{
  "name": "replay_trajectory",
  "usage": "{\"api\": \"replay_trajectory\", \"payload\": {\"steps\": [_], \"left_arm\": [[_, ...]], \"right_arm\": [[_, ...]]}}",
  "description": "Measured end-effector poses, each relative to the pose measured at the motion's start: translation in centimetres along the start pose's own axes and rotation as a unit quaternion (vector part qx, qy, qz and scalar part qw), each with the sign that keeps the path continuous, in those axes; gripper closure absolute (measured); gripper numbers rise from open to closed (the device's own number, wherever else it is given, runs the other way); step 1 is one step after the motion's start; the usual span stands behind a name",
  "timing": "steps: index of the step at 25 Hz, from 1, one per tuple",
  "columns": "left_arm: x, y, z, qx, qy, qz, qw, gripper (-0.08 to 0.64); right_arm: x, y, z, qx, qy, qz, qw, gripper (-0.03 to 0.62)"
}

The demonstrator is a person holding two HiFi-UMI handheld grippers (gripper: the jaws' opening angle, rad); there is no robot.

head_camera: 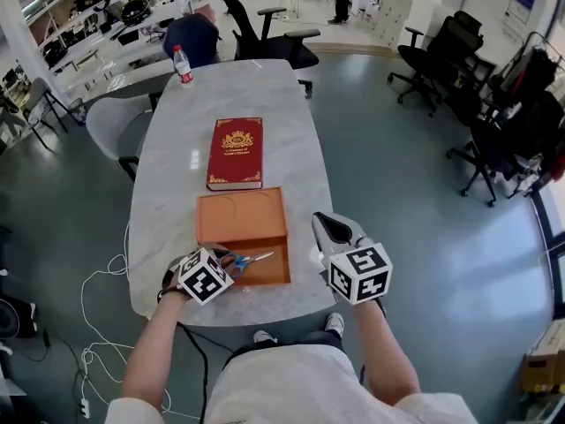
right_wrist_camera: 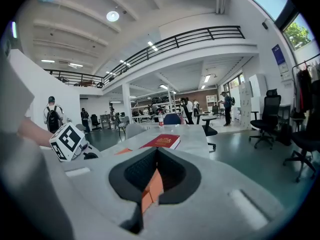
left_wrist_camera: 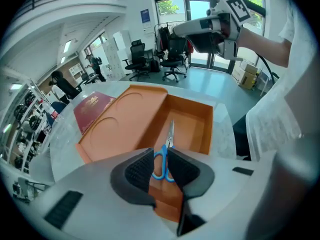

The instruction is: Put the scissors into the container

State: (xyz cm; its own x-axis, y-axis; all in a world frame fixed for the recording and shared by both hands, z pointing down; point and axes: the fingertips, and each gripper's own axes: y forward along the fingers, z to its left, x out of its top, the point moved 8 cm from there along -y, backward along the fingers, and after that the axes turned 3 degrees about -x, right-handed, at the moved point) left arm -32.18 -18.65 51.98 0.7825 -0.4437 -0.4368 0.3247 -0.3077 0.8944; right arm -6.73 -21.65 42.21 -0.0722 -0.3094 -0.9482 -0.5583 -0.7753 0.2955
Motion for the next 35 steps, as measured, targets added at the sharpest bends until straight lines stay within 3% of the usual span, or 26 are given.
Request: {"api": "replay_trajectory", "payload": {"steps": [5,11,14,21,24,26,30,35], "left_arm": [[0.2,-2.5,0.2,0.050,-0.067,-0.052,0.9951,0.501],[0.1,-5.7,0.3,0.131,-0.153,-0.116,0.9725,0.522],[-0.2,-6.9,0.0,0.162,-0.197,-0.153,0.9548,0.523],[-0.6,-10.2,-1.2,0.238,-0.297,-0.239,0.8930,0.528],[-0.6,-11.1,-1.9,0.251,-0.339,-0.271,0.8651,0.531],[-0.6,-11.4,-2.5,0.257,-0.358,-0.285,0.8513,0.532],[-0.4,-11.8,-3.5,0.276,-0.366,-0.293,0.8391,0.532],[-0.1,-11.7,-4.2,0.288,-0.372,-0.293,0.8323,0.532]], "right_arm": [[0.7,-0.1,0.1,0.024,-0.013,0.004,1.000,0.588],[1.7,-0.1,0.1,0.053,-0.033,0.007,0.998,0.588],[2.0,-0.1,0.2,0.067,-0.041,0.007,0.997,0.588],[2.6,-0.2,0.2,0.099,-0.054,0.008,0.994,0.588],[2.9,-0.4,0.0,0.109,-0.060,0.008,0.992,0.588],[2.9,-0.5,-0.2,0.115,-0.063,0.008,0.991,0.588],[3.1,-0.8,-0.6,0.125,-0.066,0.007,0.990,0.588],[3.0,-1.2,-1.3,0.130,-0.067,0.007,0.989,0.588]]}}
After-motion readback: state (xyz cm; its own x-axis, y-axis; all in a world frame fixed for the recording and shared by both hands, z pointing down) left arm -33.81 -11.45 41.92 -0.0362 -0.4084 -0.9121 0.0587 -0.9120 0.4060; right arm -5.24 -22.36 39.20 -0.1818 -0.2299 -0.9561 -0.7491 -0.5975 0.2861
